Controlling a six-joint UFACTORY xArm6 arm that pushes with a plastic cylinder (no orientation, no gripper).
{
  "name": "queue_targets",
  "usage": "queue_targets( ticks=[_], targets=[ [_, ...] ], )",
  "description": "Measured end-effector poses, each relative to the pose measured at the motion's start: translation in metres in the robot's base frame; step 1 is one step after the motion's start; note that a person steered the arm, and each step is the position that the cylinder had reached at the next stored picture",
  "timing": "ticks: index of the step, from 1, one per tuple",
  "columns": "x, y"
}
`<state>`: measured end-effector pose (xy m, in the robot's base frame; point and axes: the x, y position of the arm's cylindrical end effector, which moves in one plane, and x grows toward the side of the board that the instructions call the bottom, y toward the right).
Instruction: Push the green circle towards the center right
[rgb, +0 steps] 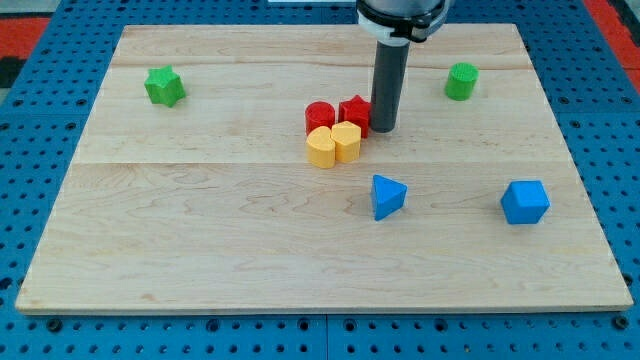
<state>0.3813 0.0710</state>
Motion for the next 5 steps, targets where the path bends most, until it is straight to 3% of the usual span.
queue_targets(
  ticks=[2, 4, 5],
  targets=[
    [-0.002, 0.073],
    [-0.071, 0.14],
    [-0.101, 0.143]
  ],
)
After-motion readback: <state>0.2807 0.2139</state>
